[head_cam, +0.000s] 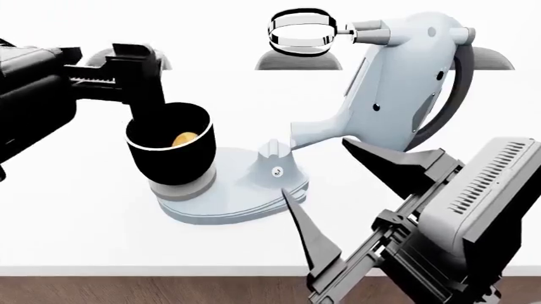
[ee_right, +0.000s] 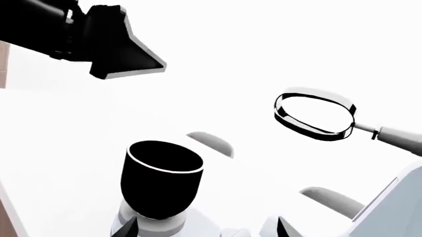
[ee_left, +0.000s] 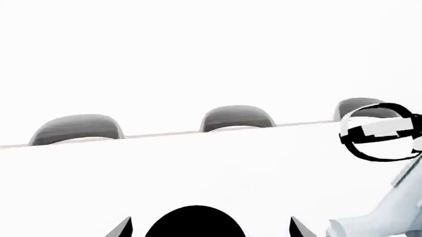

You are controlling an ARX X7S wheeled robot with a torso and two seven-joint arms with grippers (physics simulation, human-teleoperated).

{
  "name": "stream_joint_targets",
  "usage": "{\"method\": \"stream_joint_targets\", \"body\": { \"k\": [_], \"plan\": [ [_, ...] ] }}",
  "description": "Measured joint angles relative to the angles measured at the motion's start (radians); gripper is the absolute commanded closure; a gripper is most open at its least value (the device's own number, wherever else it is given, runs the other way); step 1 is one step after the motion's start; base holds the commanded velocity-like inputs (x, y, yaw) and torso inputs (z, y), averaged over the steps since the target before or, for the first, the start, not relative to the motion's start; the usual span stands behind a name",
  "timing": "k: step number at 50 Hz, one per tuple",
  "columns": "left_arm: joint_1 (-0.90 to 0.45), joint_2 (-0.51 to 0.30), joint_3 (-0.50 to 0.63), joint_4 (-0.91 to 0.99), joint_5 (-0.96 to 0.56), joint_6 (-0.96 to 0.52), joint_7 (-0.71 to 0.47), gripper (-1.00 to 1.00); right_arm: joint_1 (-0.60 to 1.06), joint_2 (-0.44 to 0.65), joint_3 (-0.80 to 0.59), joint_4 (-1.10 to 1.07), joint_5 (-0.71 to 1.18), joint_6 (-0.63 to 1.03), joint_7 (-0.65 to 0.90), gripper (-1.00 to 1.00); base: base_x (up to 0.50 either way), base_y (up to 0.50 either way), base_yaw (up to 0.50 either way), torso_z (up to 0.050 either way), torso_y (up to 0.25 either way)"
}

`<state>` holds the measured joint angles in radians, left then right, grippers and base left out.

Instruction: Place the bread in the stand mixer bowl.

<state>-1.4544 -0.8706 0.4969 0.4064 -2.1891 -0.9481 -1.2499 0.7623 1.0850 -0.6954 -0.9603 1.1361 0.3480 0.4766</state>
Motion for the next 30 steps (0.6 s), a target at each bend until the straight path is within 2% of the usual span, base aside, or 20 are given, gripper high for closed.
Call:
{"method": "stream_joint_targets", "body": {
  "k": [15, 30],
  "plan": [
    [0.248, -0.072, -0.167, 0.313, 0.100, 0.092, 0.091, -1.00, -0.004, 0.017, 0.009, -0.007, 0.010, -0.018, 0.006, -1.00, 0.00, 0.00, 0.00, 0.000, 0.000],
    [0.463, -0.104, -0.290, 0.484, 0.199, 0.156, 0.160, -1.00, -0.001, 0.026, 0.021, -0.016, 0.023, -0.039, 0.018, -1.00, 0.00, 0.00, 0.00, 0.000, 0.000]
  ]
}}
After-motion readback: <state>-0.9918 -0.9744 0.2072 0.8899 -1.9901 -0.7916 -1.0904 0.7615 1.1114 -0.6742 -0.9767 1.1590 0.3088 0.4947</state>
